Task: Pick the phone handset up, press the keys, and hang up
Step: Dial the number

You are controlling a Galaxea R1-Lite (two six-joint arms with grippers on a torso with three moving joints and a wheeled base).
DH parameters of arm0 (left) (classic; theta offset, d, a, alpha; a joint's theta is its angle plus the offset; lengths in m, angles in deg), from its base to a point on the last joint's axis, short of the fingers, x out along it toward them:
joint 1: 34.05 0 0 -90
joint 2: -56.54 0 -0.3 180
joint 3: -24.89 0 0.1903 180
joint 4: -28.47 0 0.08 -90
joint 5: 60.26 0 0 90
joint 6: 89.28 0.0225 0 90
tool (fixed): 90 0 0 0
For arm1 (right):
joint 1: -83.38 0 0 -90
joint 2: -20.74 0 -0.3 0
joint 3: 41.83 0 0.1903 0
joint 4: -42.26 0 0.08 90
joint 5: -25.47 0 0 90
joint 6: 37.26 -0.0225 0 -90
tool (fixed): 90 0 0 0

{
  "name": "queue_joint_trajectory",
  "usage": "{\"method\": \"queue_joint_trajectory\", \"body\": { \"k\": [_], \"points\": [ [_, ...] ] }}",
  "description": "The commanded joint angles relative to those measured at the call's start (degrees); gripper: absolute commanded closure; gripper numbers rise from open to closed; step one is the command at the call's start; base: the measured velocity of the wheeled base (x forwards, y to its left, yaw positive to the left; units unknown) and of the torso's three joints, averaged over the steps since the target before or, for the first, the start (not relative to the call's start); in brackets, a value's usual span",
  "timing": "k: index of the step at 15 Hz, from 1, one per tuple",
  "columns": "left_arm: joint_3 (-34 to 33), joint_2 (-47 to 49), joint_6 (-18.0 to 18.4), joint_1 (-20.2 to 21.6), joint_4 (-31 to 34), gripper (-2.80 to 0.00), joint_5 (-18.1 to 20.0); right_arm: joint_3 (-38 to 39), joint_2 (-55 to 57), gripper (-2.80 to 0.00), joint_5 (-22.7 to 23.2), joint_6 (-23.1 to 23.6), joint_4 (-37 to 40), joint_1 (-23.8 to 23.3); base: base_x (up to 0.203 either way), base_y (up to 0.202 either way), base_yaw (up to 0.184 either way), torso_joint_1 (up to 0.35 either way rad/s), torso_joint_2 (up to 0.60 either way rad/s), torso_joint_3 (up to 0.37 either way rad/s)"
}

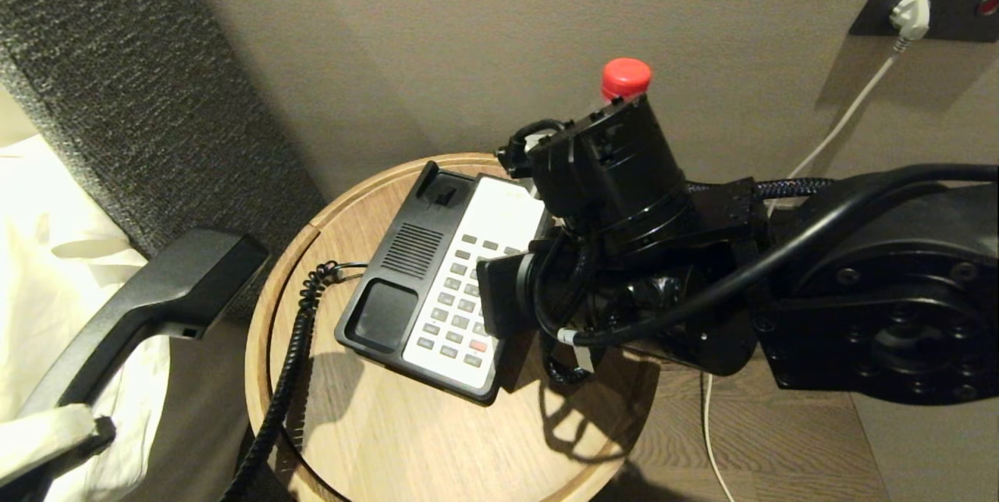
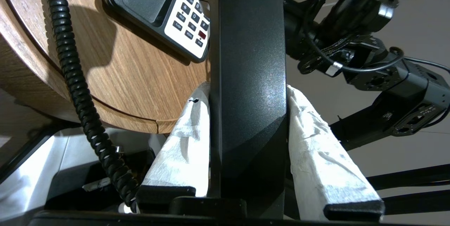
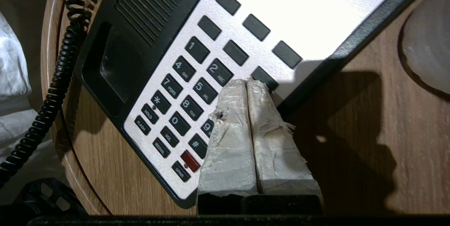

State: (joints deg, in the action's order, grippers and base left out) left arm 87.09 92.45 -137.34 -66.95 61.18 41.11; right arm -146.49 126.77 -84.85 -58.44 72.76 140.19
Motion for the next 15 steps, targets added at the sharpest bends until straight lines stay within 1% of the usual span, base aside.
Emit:
{"method": "queue_joint_trajectory", "body": {
  "k": [1,7,9,15],
  "points": [
    [-0.3,-0.3,-0.3,0.0,0.0,0.0,0.2,-0.3,-1.3,0.0,-0.3,-0.3,0.0,0.2,0.0,0.0,0.0,0.0,0.0,0.0],
    [-0.9,-0.4,-0.4,-0.1,0.0,0.0,0.3,-0.2,-2.7,0.0,0.0,-0.9,-0.1,1.5,0.0,0.0,0.0,0.0,0.0,0.0],
    [-0.9,-0.5,-0.4,-0.1,0.0,0.0,0.6,-0.1,-1.8,0.0,0.4,-1.1,0.0,2.3,0.0,0.0,0.0,0.0,0.0,0.0],
    [-1.2,-0.6,-0.3,-0.1,-0.1,0.0,0.5,-0.1,0.0,0.0,0.1,-1.0,-0.1,2.6,0.0,0.0,0.0,0.0,0.0,0.0]
  ]
}}
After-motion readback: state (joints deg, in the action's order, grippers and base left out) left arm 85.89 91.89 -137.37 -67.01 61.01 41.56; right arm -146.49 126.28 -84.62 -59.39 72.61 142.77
